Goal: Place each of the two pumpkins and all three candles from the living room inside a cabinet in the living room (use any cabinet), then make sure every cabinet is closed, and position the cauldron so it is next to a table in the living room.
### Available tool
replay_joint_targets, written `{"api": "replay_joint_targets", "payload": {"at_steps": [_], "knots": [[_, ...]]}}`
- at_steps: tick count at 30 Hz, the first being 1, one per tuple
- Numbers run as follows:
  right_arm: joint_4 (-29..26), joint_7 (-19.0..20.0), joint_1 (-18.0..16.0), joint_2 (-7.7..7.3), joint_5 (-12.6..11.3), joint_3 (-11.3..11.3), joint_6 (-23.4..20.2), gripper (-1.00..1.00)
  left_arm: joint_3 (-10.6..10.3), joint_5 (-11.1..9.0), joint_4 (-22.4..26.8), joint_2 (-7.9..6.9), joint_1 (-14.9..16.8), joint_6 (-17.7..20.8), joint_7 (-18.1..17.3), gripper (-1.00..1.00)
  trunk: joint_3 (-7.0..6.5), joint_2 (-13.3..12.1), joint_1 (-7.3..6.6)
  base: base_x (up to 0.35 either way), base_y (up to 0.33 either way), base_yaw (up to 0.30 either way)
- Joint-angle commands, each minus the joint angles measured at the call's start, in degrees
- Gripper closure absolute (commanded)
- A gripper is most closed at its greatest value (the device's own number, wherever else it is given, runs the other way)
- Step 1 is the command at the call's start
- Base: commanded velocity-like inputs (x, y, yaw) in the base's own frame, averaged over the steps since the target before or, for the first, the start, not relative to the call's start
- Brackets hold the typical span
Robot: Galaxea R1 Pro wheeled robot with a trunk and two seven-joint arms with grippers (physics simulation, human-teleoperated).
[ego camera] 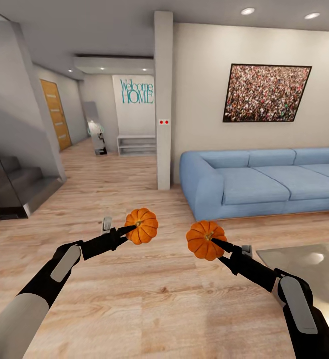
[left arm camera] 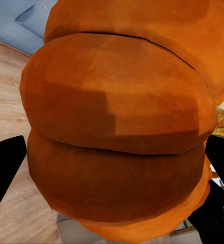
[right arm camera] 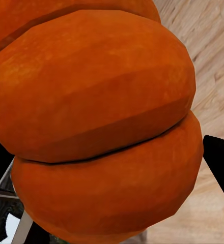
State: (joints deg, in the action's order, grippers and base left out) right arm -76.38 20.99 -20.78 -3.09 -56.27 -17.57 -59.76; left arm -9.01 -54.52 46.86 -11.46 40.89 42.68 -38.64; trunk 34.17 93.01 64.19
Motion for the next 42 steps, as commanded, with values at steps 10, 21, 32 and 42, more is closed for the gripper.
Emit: {"api": "replay_joint_targets", "payload": {"at_steps": [10, 21, 32, 42], "knots": [[0.0, 0.5, 0.0, 0.10, 0.5, -0.1, -0.2, 1.00, -0.1, -0.8, -0.3, -0.05, 0.1, 0.5, -0.2, 1.00, -1.46, -3.6, -1.99, 0.000, 0.000, 0.023], [0.0, 0.5, 0.0, 0.10, 0.5, -0.1, -0.2, 1.00, -0.1, -1.0, 0.1, -0.06, 0.0, 0.6, -0.8, 1.00, -1.78, -3.6, -1.99, 0.000, 0.000, 0.244], [0.0, 0.5, 0.0, 0.10, 0.5, -0.1, -0.2, 1.00, -0.1, -0.9, 0.1, -0.05, 0.0, 0.4, -0.7, 1.00, -2.17, -3.6, -1.99, -0.090, 0.043, 0.273], [0.0, 0.5, 0.0, 0.10, 0.5, -0.1, -0.2, 1.00, -0.1, -0.8, 0.1, -0.05, 0.0, 0.4, -0.7, 1.00, -2.53, -3.6, -1.99, -0.063, 0.042, 0.274]]}}
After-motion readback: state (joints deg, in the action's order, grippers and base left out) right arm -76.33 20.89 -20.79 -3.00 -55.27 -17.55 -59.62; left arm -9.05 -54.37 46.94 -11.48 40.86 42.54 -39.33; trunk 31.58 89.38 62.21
